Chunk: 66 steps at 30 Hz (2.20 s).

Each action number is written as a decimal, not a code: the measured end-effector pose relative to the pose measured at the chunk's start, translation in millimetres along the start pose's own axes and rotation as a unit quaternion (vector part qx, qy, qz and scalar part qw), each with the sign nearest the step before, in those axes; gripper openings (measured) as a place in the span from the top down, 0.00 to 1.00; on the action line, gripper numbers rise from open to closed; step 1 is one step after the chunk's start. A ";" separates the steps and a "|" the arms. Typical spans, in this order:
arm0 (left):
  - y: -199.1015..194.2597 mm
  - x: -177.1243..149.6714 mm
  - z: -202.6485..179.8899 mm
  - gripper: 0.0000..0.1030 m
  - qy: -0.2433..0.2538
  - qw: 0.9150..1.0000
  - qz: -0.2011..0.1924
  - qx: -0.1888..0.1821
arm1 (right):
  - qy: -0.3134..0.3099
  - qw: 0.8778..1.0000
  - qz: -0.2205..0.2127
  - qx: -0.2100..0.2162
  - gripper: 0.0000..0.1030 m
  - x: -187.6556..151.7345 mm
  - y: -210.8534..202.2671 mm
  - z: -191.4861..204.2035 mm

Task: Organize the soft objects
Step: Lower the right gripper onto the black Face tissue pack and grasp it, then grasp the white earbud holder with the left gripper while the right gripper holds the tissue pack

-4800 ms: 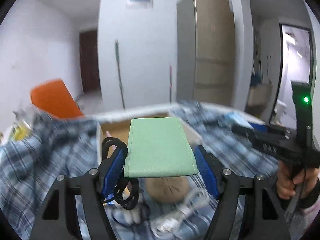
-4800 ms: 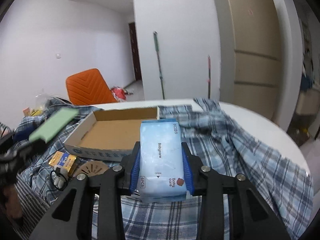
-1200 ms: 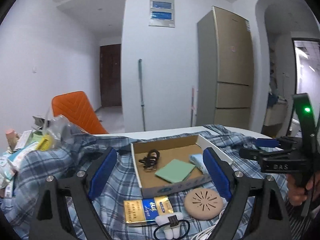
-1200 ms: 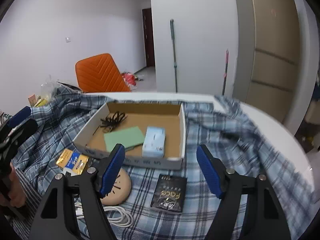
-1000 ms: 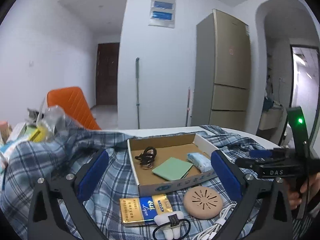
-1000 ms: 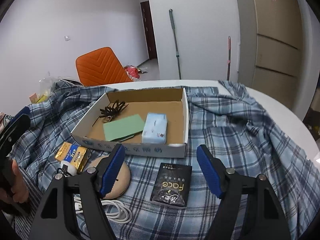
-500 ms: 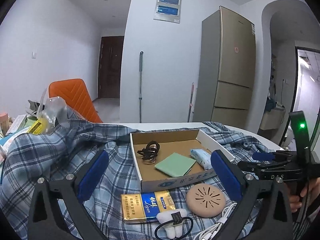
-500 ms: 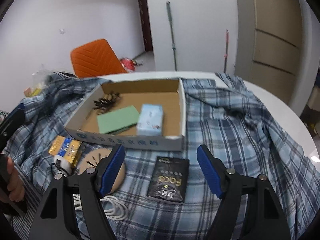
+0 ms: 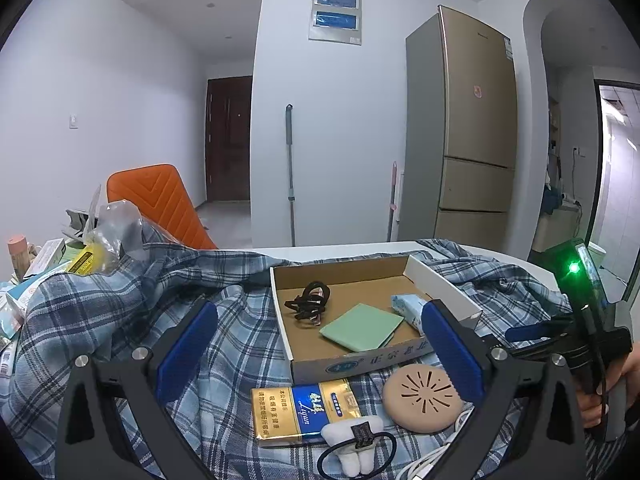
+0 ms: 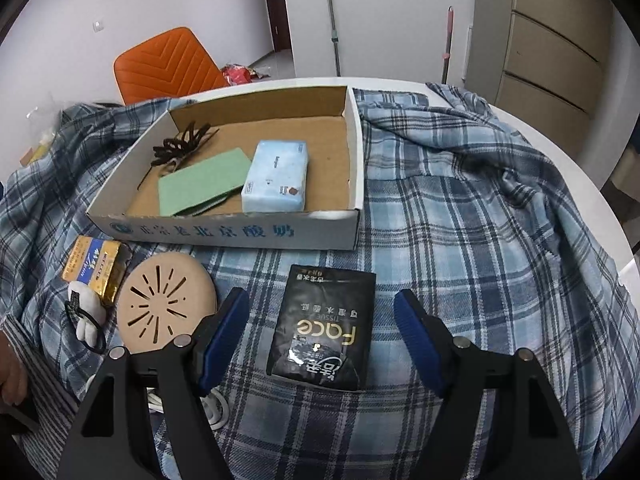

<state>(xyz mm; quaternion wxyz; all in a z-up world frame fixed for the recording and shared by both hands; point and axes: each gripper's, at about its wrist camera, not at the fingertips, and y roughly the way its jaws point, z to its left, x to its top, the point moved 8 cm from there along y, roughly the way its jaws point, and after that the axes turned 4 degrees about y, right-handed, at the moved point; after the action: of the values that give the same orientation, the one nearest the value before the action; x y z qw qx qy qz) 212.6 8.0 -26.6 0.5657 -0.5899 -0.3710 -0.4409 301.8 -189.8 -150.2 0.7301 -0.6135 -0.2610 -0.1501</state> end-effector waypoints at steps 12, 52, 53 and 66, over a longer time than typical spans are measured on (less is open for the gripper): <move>-4.9 1.7 -6.0 0.00 0.021 1.000 -0.013 0.011 | -0.025 1.000 -0.006 -0.006 0.55 -1.6 -0.9 9.0; 50.3 -90.5 -25.0 0.43 -0.010 0.958 0.285 -0.038 | -0.081 0.990 -0.105 0.040 0.55 7.2 -42.8 41.4; 50.4 -91.1 -26.5 0.45 -0.005 0.957 0.286 -0.037 | -0.081 0.990 -0.105 0.040 0.55 7.2 -42.8 41.7; 32.0 -71.6 -34.8 0.64 0.014 0.977 0.207 -0.053 | -0.088 0.982 -0.162 0.040 0.55 10.1 -65.2 46.3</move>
<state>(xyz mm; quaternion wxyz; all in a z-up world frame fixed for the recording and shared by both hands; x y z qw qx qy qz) 215.1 -25.0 -105.7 0.6181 -0.6767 -0.2092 -0.3411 265.7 -156.9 -86.0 0.6943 -0.5438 -0.4261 -0.2014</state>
